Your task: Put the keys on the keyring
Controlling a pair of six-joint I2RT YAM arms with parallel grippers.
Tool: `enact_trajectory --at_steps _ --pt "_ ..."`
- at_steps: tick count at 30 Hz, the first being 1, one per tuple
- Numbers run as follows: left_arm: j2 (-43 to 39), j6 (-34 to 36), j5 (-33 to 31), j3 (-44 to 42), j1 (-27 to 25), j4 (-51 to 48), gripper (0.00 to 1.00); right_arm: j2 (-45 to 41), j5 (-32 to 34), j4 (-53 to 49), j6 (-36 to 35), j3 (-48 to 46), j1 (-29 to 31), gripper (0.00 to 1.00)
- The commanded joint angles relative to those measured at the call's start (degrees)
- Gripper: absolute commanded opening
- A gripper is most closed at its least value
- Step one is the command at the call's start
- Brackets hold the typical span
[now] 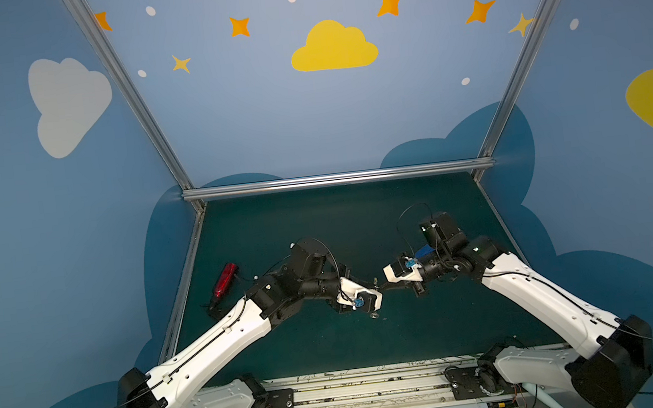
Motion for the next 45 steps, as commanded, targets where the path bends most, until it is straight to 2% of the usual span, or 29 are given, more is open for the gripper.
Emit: enact_trajectory --at_steps 1,24,31,45 --pt "-1.1 0.45 1.73 1.14 -0.33 -1.49 0.03 0.47 -1.97 -1.28 1.23 1.71 -0.34 0.0" --pt "-0.5 0.07 2.74 2.1 -0.12 -6.72 0.03 -3.8 -0.64 4.4 3.04 -1.79 -0.78 0.0" --pt "0.23 -0.63 3.72 2.97 0.25 -8.7 0.03 -6.09 2.05 7.3 2.11 -3.71 -0.52 0.0" --pt "0.68 -4.01 3.39 2.51 1.44 -6.33 0.03 -6.0 2.85 8.06 2.2 -4.35 0.01 0.0"
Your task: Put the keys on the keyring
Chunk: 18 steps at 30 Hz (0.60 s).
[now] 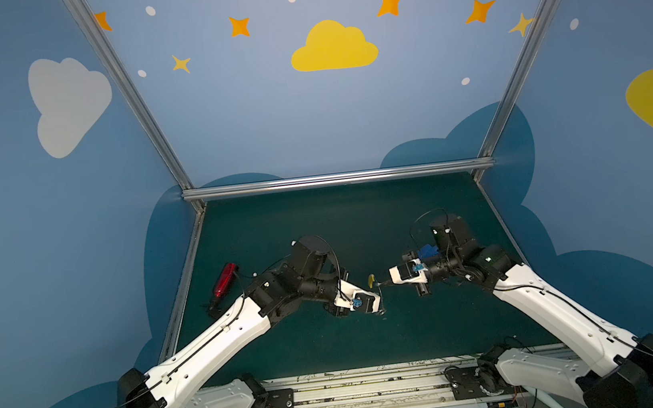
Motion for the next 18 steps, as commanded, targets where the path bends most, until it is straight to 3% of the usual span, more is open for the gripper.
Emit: enact_trajectory --at_steps 1,12,18 --pt "0.38 -3.55 0.24 0.26 0.92 1.29 0.03 0.1 -0.17 0.55 0.21 -0.42 0.36 0.0" --pt "1.69 -14.91 4.59 -3.59 6.65 6.17 0.03 -0.84 1.28 3.54 0.91 -3.45 -0.95 0.0" --pt "3.31 -18.07 7.72 -0.32 7.28 4.2 0.04 -1.44 2.34 5.24 -0.39 -4.43 -0.76 0.0"
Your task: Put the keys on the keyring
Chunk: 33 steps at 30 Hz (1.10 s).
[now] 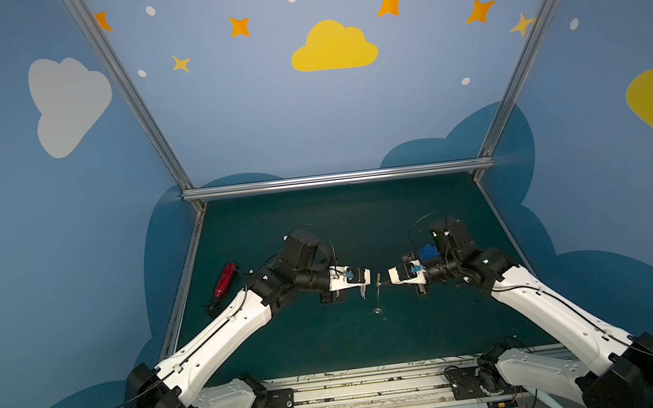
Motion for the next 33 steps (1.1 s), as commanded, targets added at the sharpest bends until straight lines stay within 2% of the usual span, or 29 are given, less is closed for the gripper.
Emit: enact_trajectory --at_steps 1,7,19,33 --pt "1.04 -4.22 3.29 2.71 0.25 -0.3 0.04 -1.7 1.05 2.99 -0.27 -1.56 0.0 0.0" --pt "1.47 -6.26 3.8 3.18 0.24 0.25 0.03 -2.59 2.84 4.92 -2.0 -2.74 0.41 0.0" --pt "1.68 -7.78 3.5 3.19 -0.11 1.65 0.03 -8.75 10.2 15.87 -6.68 -8.78 2.66 0.0" --pt "1.45 -10.22 1.03 3.25 -1.39 2.67 0.03 -10.38 14.75 15.84 -10.48 -9.2 5.35 0.0"
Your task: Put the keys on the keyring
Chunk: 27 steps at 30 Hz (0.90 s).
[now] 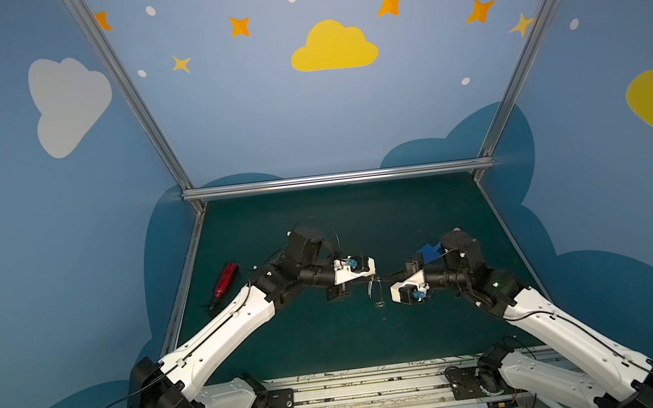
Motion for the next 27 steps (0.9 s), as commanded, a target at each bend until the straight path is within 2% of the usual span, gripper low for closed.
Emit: enact_trajectory --at_steps 1,11,20,27 --pt "-0.18 -1.01 -0.6 1.11 -0.26 0.23 0.04 -1.02 1.45 0.86 -1.38 -0.5 0.79 0.0" --pt "-0.36 -0.53 -3.29 0.89 -0.61 0.34 0.04 -2.34 5.83 1.46 -4.14 -1.65 2.29 0.0" --pt "0.39 1.56 -6.05 0.97 -1.55 -0.2 0.03 -2.06 6.37 0.29 -3.25 -1.21 2.38 0.0" --pt "3.54 -2.69 -10.01 -0.66 -0.52 -1.38 0.03 -1.88 9.24 -2.87 -2.72 -1.05 2.3 0.0"
